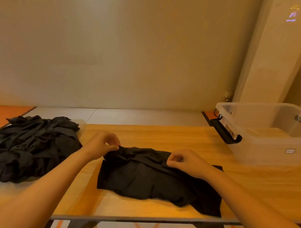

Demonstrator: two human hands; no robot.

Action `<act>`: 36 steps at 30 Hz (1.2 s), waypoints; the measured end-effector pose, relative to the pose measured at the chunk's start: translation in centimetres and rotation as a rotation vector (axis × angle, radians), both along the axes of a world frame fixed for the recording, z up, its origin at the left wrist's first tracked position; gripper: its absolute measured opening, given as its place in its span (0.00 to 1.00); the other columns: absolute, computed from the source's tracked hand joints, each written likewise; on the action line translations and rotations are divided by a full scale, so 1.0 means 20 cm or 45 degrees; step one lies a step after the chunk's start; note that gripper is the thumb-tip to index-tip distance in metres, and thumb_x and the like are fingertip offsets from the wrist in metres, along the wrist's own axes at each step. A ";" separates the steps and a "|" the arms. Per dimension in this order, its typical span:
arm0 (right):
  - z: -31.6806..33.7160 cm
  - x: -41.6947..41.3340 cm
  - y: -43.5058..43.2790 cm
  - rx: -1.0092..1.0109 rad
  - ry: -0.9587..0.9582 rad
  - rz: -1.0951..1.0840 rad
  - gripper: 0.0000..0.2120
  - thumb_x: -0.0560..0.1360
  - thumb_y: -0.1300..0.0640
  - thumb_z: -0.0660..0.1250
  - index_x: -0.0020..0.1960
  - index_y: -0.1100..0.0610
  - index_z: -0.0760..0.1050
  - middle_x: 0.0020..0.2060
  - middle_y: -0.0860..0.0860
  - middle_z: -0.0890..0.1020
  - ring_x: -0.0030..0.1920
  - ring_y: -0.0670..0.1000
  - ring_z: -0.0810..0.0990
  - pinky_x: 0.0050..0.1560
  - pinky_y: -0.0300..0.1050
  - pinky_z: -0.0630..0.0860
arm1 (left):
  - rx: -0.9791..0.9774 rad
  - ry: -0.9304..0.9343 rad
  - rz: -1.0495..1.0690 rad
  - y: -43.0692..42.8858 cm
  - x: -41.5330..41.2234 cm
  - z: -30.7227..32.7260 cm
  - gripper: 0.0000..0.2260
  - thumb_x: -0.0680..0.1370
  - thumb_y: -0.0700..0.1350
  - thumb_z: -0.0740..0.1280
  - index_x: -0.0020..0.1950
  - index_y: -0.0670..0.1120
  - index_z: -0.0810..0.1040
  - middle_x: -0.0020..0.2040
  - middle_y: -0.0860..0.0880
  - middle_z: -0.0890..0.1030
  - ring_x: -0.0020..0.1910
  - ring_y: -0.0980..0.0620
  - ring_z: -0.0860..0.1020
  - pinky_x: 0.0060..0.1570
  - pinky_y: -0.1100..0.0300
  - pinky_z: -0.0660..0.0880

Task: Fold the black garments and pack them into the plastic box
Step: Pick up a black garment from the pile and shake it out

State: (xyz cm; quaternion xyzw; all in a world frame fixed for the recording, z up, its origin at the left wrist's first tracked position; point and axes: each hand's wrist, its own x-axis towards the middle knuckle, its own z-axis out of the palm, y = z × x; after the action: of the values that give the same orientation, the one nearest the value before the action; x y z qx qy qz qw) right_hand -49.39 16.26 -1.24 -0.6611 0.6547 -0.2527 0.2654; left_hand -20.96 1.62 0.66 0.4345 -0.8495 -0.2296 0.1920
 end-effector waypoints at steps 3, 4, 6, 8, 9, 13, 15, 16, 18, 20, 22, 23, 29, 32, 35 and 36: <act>0.00 -0.02 -0.02 -0.042 -0.039 -0.067 0.05 0.77 0.58 0.67 0.51 0.53 0.80 0.43 0.47 0.84 0.46 0.42 0.81 0.50 0.34 0.74 | 0.074 -0.003 -0.001 0.01 0.02 -0.04 0.04 0.76 0.40 0.70 0.43 0.49 0.80 0.45 0.50 0.81 0.45 0.55 0.78 0.38 0.68 0.74; 0.00 -0.03 -0.02 -0.047 0.001 -0.071 0.05 0.76 0.58 0.68 0.51 0.53 0.80 0.45 0.46 0.83 0.47 0.42 0.80 0.49 0.33 0.73 | 0.081 -0.009 -0.001 0.01 0.02 -0.06 0.04 0.76 0.41 0.70 0.43 0.49 0.79 0.44 0.50 0.81 0.45 0.55 0.78 0.38 0.67 0.74; -0.01 -0.04 -0.02 -0.021 0.105 -0.048 0.06 0.74 0.57 0.71 0.51 0.54 0.81 0.45 0.44 0.80 0.48 0.42 0.78 0.48 0.32 0.73 | 0.093 -0.025 -0.002 0.02 0.03 -0.07 0.04 0.76 0.41 0.70 0.43 0.50 0.79 0.43 0.52 0.80 0.46 0.55 0.78 0.39 0.66 0.74; -0.02 -0.04 -0.02 0.007 0.181 -0.038 0.06 0.74 0.56 0.72 0.50 0.55 0.81 0.43 0.41 0.77 0.45 0.40 0.76 0.50 0.33 0.74 | 0.098 -0.038 0.000 0.01 0.04 -0.09 0.06 0.76 0.41 0.70 0.43 0.52 0.79 0.44 0.53 0.80 0.46 0.55 0.78 0.45 0.63 0.75; -0.03 -0.04 -0.02 0.007 0.213 -0.043 0.05 0.74 0.56 0.71 0.50 0.54 0.82 0.42 0.40 0.76 0.44 0.39 0.76 0.50 0.34 0.74 | 0.112 -0.041 0.006 0.01 0.04 -0.09 0.06 0.75 0.41 0.71 0.43 0.52 0.79 0.44 0.53 0.81 0.47 0.54 0.78 0.48 0.61 0.76; -0.06 -0.04 -0.02 -0.041 0.238 -0.089 0.01 0.76 0.56 0.69 0.46 0.50 0.79 0.42 0.42 0.77 0.45 0.41 0.76 0.48 0.34 0.74 | 0.212 -0.053 0.038 0.01 0.07 -0.10 0.06 0.74 0.41 0.73 0.47 0.49 0.79 0.46 0.50 0.81 0.47 0.52 0.80 0.46 0.59 0.79; -0.04 -0.05 -0.01 -0.069 0.218 -0.122 0.01 0.77 0.55 0.67 0.48 0.51 0.78 0.45 0.45 0.78 0.48 0.45 0.77 0.50 0.37 0.74 | 0.189 -0.063 0.033 0.01 0.08 -0.08 0.04 0.75 0.40 0.71 0.46 0.48 0.79 0.45 0.49 0.81 0.47 0.52 0.80 0.49 0.58 0.79; -0.02 -0.06 -0.02 -0.094 0.213 -0.142 0.02 0.78 0.55 0.66 0.49 0.51 0.77 0.47 0.46 0.79 0.49 0.46 0.77 0.51 0.39 0.74 | 0.160 -0.042 0.036 0.01 0.08 -0.05 0.04 0.75 0.40 0.70 0.45 0.48 0.79 0.45 0.49 0.81 0.46 0.52 0.80 0.51 0.56 0.79; 0.05 -0.08 -0.02 -0.172 0.199 -0.201 0.04 0.79 0.55 0.64 0.51 0.52 0.77 0.47 0.47 0.79 0.49 0.47 0.77 0.50 0.41 0.75 | 0.086 0.056 0.060 0.00 0.08 0.00 0.03 0.76 0.39 0.69 0.45 0.47 0.79 0.45 0.49 0.81 0.47 0.52 0.80 0.52 0.55 0.78; 0.12 -0.09 -0.04 -0.266 0.166 -0.274 0.06 0.80 0.55 0.62 0.54 0.51 0.76 0.46 0.47 0.79 0.47 0.47 0.77 0.47 0.40 0.75 | 0.019 0.156 0.080 0.00 0.07 0.07 0.03 0.77 0.40 0.68 0.46 0.47 0.79 0.45 0.49 0.82 0.47 0.52 0.80 0.47 0.61 0.77; 0.21 -0.09 -0.05 -0.350 0.123 -0.317 0.07 0.81 0.54 0.60 0.57 0.51 0.74 0.44 0.49 0.79 0.45 0.47 0.78 0.44 0.41 0.75 | -0.048 0.214 0.075 0.01 0.05 0.14 0.03 0.78 0.40 0.67 0.47 0.47 0.79 0.46 0.49 0.81 0.47 0.52 0.79 0.43 0.66 0.74; 0.26 -0.09 -0.05 -0.384 0.107 -0.317 0.08 0.81 0.54 0.59 0.58 0.51 0.74 0.44 0.50 0.80 0.45 0.48 0.78 0.44 0.42 0.76 | -0.097 0.230 0.074 0.01 0.05 0.18 0.02 0.78 0.40 0.67 0.48 0.47 0.79 0.46 0.49 0.81 0.47 0.52 0.79 0.42 0.67 0.73; 0.58 -0.10 -0.04 -0.660 0.113 -0.330 0.10 0.82 0.58 0.57 0.58 0.57 0.75 0.50 0.53 0.80 0.51 0.53 0.78 0.53 0.49 0.76 | -0.400 0.471 0.159 0.03 0.02 0.49 0.02 0.81 0.42 0.62 0.51 0.46 0.74 0.46 0.46 0.76 0.41 0.50 0.77 0.35 0.65 0.71; 0.75 -0.09 -0.03 -0.845 0.177 -0.394 0.12 0.83 0.59 0.55 0.60 0.58 0.75 0.54 0.54 0.78 0.55 0.53 0.76 0.53 0.44 0.72 | -0.545 0.529 0.165 0.07 -0.02 0.66 0.04 0.82 0.43 0.60 0.55 0.44 0.72 0.46 0.44 0.76 0.41 0.48 0.76 0.36 0.65 0.71; 0.93 -0.07 -0.01 -0.982 0.204 -0.465 0.13 0.83 0.59 0.54 0.62 0.60 0.73 0.57 0.55 0.77 0.56 0.53 0.75 0.50 0.39 0.67 | -0.672 0.577 0.193 0.14 -0.06 0.84 0.08 0.82 0.43 0.58 0.58 0.42 0.72 0.48 0.45 0.76 0.46 0.48 0.75 0.39 0.67 0.69; 0.99 -0.07 0.01 -1.014 0.196 -0.478 0.13 0.83 0.59 0.54 0.62 0.60 0.73 0.57 0.55 0.78 0.56 0.53 0.75 0.50 0.39 0.68 | -0.720 0.584 0.195 0.16 -0.07 0.90 0.08 0.83 0.44 0.58 0.58 0.42 0.72 0.48 0.46 0.76 0.47 0.48 0.75 0.40 0.66 0.69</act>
State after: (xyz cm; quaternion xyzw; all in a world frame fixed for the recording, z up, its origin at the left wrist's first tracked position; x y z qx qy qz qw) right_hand -50.85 16.36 18.48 -0.5982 0.6329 -0.4790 -0.1100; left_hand -22.27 4.91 18.61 0.3638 -0.7792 -0.0621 0.5066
